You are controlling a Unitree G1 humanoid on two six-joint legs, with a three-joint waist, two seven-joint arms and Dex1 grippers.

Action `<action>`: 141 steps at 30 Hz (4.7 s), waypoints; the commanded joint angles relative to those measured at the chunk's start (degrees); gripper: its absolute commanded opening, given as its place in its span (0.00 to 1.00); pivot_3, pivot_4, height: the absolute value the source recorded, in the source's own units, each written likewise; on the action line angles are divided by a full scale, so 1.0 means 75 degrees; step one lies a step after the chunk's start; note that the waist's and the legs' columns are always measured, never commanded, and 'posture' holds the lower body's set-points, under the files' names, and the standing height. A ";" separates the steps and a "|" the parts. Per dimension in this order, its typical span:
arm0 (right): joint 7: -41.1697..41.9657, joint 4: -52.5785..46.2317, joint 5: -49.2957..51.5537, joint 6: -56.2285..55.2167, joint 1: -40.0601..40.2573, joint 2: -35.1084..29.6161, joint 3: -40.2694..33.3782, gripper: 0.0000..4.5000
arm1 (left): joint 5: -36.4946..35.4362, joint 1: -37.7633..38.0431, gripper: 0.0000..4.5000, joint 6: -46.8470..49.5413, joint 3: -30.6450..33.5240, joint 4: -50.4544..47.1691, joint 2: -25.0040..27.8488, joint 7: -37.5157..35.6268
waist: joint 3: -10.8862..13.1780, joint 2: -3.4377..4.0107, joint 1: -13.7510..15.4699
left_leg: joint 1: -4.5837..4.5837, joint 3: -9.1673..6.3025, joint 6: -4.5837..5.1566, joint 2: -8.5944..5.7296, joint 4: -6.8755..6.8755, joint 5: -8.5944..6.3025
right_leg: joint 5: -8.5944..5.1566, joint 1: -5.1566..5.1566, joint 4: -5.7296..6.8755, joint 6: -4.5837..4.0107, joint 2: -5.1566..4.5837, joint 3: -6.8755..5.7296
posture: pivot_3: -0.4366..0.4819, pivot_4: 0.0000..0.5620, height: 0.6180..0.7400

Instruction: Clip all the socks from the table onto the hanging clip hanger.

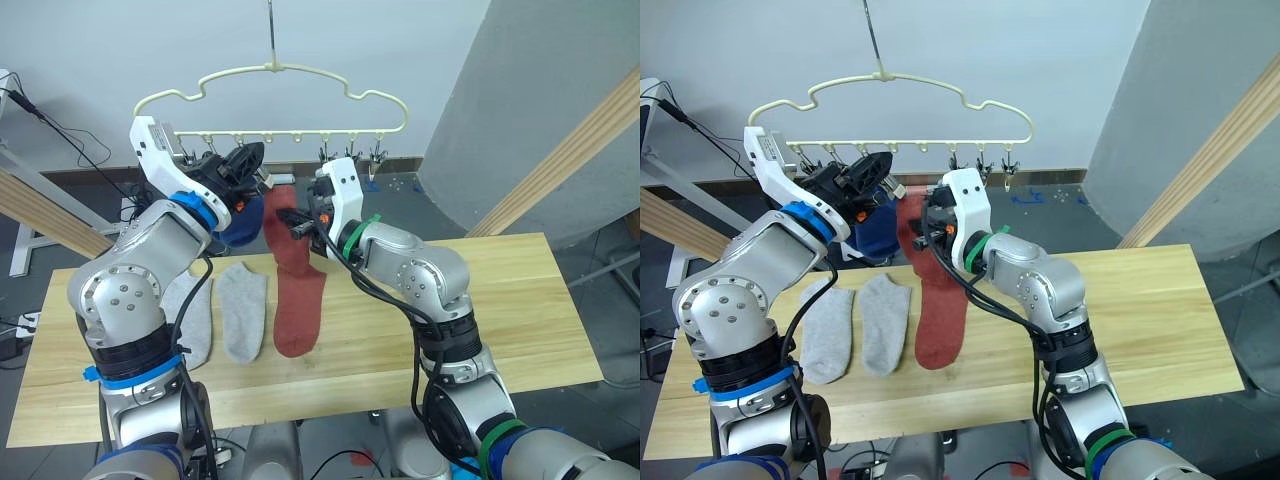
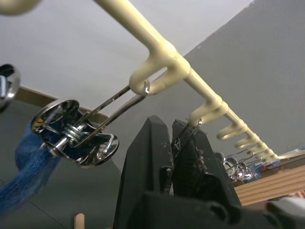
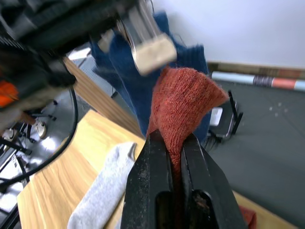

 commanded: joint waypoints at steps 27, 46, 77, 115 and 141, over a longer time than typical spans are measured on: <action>0.0263 0.0833 -0.0021 -0.0757 -0.1553 0.0192 0.0526 0.00 | 0.0066 0.0234 0.03 -0.0373 -0.0241 -0.0236 0.0304 -0.0345 | -0.0001 -0.0001 0.0017 | -0.0006 -0.0002 -0.0001 0.0006 -0.0001 0.0000 | 0.0001 -0.0007 0.0000 -0.0001 -0.0006 0.0002 | 0.29 0.61 1.00; 0.0230 0.0401 -0.0320 -0.0298 -0.1190 -0.0519 0.0512 0.00 | 0.0183 0.0338 0.03 -0.0523 -0.0364 -0.0211 0.0462 -0.0453 | -0.0001 -0.0001 0.0005 | -0.0007 0.0000 -0.0001 0.0006 0.0000 0.0000 | 0.0001 -0.0007 0.0002 -0.0002 -0.0009 0.0003 | 0.29 0.61 1.00; 0.0098 0.0960 -0.0129 -0.0557 -0.2010 0.0305 -0.0252 0.00 | 0.0347 0.0384 0.03 -0.0655 -0.0506 -0.0175 0.0439 -0.0485 | -0.0001 -0.0001 -0.0002 | -0.0008 0.0002 0.0000 0.0008 0.0000 0.0000 | 0.0002 -0.0009 0.0003 -0.0003 -0.0008 0.0002 | 0.28 0.62 1.00; 0.0636 -0.0908 0.0066 0.0721 -0.0507 -0.0675 0.0474 0.39 | 0.1142 0.2158 0.62 -0.0990 -0.1067 -0.1833 0.1916 -0.2019 | -0.0006 -0.0004 0.0031 | -0.0008 -0.0005 -0.0001 0.0010 -0.0010 0.0001 | 0.0001 -0.0018 0.0004 -0.0003 -0.0014 0.0006 | 0.31 0.60 1.00; 0.2537 -0.4568 0.2121 0.1152 0.2099 -0.4170 -0.1235 0.39 | 0.2439 0.3818 0.62 -0.2683 -0.0901 -0.2591 0.1991 -0.3178 | -0.0025 -0.0016 0.0192 | -0.0007 0.0008 -0.0001 0.0000 -0.0001 0.0002 | 0.0003 -0.0009 0.0006 -0.0006 -0.0003 -0.0001 | 0.32 0.52 1.00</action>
